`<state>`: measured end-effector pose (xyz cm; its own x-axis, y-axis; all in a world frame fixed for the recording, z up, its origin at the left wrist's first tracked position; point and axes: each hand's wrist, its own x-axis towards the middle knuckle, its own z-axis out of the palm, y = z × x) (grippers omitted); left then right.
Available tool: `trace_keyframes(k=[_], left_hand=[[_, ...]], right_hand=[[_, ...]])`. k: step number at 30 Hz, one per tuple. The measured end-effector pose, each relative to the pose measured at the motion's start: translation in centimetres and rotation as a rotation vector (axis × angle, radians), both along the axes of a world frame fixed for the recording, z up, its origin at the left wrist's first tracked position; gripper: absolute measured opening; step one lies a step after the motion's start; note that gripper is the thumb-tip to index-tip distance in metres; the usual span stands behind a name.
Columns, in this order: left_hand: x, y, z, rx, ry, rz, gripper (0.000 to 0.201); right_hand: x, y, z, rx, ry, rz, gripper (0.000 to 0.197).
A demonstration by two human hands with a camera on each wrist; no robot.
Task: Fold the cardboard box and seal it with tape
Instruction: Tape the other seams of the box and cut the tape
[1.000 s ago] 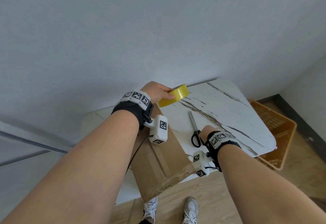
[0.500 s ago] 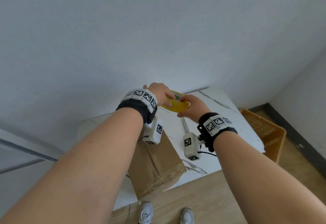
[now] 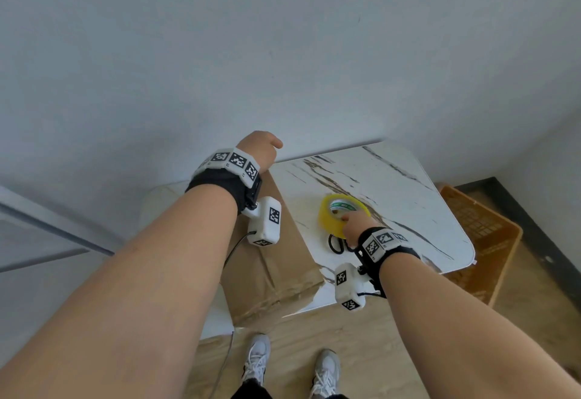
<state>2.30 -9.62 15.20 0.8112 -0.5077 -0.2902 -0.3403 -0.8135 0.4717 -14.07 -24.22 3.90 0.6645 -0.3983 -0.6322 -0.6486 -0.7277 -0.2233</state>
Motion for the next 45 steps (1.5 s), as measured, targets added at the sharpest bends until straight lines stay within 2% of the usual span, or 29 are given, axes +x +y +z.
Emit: trace_keyframes(k=[6, 11, 13, 15, 18, 21, 25, 30, 37, 42, 45], left_hand=[[-0.2, 1.6, -0.5, -0.05, -0.018, 0.086, 0.041], [-0.4, 3.9, -0.3, -0.059, -0.048, 0.148, 0.04], [-0.4, 5.0, -0.2, -0.063, -0.051, 0.171, 0.038], [-0.6, 6.0, 0.0, -0.075, -0.044, 0.192, 0.036], [-0.8, 6.9, 0.3, -0.065, -0.041, 0.176, 0.036], [-1.1, 7.5, 0.2, -0.037, -0.013, 0.156, 0.034], [-1.6, 7.8, -0.6, -0.018, 0.028, 0.138, 0.032], [-2.0, 8.2, -1.6, -0.076, 0.022, 0.148, 0.036], [-2.0, 8.4, -2.0, -0.111, 0.045, 0.153, 0.04], [-2.1, 8.7, -2.0, -0.135, 0.045, 0.129, 0.038], [-2.2, 8.8, -1.6, -0.118, 0.035, 0.054, 0.035]], right_hand=[[-0.5, 0.4, -1.4, 0.031, 0.054, -0.002, 0.041], [0.1, 0.3, 1.1, 0.116, -0.032, -0.062, 0.039], [1.4, 0.1, 2.9, 0.187, -0.153, -0.151, 0.032], [3.2, 0.2, 4.8, 0.188, -0.352, -0.23, 0.024], [5.6, 2.0, 8.8, 0.21, -0.58, -0.161, 0.022], [7.3, 4.5, 12.0, 0.258, -0.664, -0.036, 0.023], [9.0, 6.9, 12.6, 0.193, -0.613, 0.064, 0.028], [9.1, 8.2, 11.6, 0.128, -0.504, 0.065, 0.031], [9.0, 8.9, 11.4, 0.156, -0.493, -0.11, 0.034], [8.3, 8.6, 10.1, 0.329, -0.461, -0.297, 0.034], [8.0, 8.1, 10.3, 0.425, -0.436, -0.356, 0.037]])
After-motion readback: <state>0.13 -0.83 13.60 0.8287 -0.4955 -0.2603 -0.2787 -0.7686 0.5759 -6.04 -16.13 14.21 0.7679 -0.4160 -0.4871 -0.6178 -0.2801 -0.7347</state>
